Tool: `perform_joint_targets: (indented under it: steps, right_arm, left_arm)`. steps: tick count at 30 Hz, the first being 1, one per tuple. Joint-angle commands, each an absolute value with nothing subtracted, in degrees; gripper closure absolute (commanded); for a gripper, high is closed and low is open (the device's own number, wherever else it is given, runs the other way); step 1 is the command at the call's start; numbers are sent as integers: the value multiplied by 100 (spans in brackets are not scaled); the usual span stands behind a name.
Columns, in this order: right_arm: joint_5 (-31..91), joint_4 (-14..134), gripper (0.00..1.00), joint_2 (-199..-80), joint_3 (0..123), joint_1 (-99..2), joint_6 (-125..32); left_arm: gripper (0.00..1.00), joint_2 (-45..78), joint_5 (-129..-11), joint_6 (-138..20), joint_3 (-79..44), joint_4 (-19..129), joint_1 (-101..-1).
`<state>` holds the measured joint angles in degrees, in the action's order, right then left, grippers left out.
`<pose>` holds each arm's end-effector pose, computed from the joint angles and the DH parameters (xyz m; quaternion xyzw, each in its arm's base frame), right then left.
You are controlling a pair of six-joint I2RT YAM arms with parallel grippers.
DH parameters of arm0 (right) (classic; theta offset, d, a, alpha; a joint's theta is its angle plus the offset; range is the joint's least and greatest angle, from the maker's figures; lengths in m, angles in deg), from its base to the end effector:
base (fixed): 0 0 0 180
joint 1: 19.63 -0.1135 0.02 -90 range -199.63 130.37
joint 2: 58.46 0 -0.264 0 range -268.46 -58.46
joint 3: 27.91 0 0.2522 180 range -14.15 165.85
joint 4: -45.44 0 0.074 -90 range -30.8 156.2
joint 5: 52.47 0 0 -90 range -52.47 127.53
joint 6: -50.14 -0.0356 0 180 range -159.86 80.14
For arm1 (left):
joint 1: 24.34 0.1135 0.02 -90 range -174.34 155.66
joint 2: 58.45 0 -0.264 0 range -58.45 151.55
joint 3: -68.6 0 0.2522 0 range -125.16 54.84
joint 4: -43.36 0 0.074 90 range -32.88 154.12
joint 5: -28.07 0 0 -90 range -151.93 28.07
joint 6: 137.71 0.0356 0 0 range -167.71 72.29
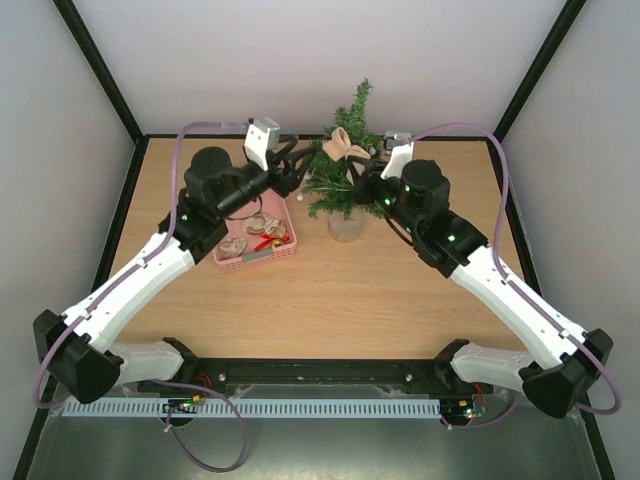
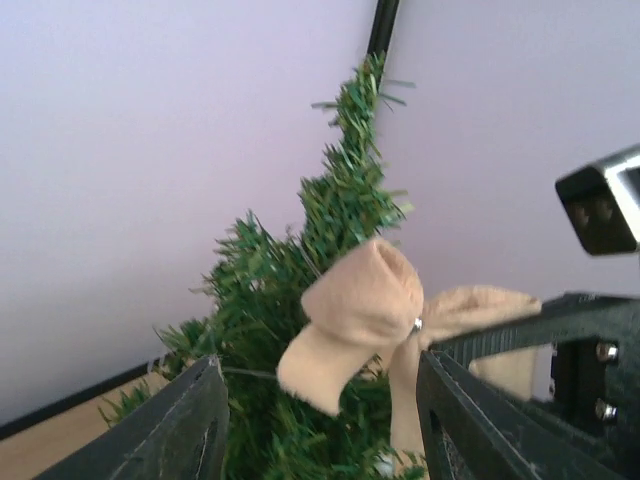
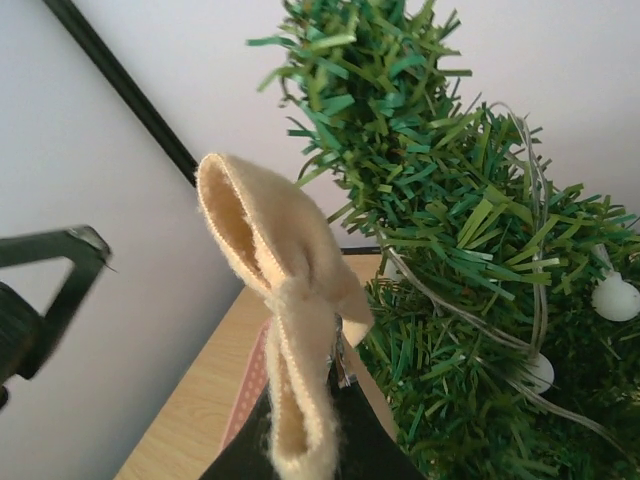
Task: Decorate the small christmas tree
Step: Place the decoration item on the Christmas tree.
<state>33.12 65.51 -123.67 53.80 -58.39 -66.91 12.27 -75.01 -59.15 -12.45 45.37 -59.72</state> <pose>0.2013 0.1652 0.4180 -0.1005 0.7218 0.3952 0.5592 0.2305 -0.1736 0.4236 0.2190 0.6177 -0.3670 0.6602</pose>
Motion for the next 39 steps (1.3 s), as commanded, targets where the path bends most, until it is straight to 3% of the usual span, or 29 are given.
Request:
perform_joint_targets:
  steps: [1, 22, 39]
  right_arm:
    - [3634, 6220, 98, -12693, 5716, -5873, -7171]
    - [3743, 6244, 98, -13346, 6094, -5874, -7848]
    - [3330, 6472, 98, -13088, 6107, -5874, -8702]
  left_arm:
    - [47, 1584, -7774, -5645, -1780, 4979, -5720]
    - [54, 2876, -8056, -5065, -2739, 5305, -5462]
    - [58, 2335, -8231, -5513, -2416, 5228, -5302]
